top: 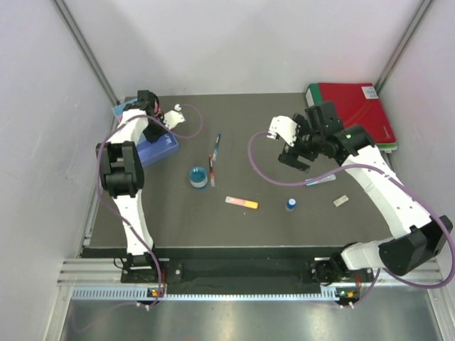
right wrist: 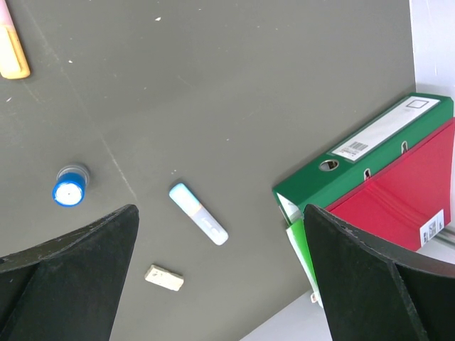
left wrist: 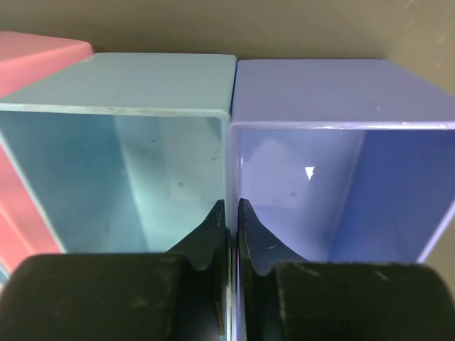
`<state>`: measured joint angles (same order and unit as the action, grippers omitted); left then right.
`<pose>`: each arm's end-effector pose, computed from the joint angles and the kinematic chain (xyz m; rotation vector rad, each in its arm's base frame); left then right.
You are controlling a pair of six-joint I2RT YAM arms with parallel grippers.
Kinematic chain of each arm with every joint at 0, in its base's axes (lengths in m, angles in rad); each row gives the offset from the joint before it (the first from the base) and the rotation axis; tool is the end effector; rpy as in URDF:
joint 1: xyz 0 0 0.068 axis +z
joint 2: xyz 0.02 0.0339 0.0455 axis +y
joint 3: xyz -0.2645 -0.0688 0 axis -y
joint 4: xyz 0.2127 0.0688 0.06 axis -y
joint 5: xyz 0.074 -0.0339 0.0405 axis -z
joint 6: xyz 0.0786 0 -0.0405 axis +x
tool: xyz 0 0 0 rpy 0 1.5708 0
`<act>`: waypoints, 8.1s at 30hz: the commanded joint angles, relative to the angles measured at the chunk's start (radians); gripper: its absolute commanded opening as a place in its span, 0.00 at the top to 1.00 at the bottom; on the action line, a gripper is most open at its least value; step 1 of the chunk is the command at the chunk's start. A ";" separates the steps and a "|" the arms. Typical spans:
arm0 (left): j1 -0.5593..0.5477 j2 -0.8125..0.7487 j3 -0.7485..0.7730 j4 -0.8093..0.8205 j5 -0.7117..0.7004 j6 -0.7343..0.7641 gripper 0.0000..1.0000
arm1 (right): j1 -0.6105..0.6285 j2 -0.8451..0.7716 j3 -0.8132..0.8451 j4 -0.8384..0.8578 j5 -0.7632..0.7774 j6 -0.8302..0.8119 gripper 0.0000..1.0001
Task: Sort the stationery into containers
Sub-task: Move the storage box to the center of the board.
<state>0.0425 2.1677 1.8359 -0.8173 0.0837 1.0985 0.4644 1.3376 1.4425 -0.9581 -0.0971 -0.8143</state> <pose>0.4515 0.0126 0.1807 1.3985 2.3492 0.2197 0.2328 0.1252 0.3381 -1.4785 1.9146 -0.0422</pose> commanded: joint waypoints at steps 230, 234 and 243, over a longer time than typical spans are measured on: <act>-0.259 -0.249 -0.182 0.483 -0.233 -0.678 0.41 | -0.101 0.838 0.440 0.690 0.333 0.265 0.01; -0.259 -0.252 -0.179 0.487 -0.231 -0.686 0.41 | -0.099 0.769 0.417 0.610 0.223 0.305 0.01; -0.257 -0.247 -0.190 0.555 -0.214 -0.703 0.42 | -0.076 0.630 0.377 0.533 -0.023 0.385 0.01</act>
<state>-0.2218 1.9522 1.6596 -0.3645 -0.1532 0.4183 0.3710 2.0525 1.7927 -0.4084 -0.0044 -0.4770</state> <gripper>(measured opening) 0.587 0.991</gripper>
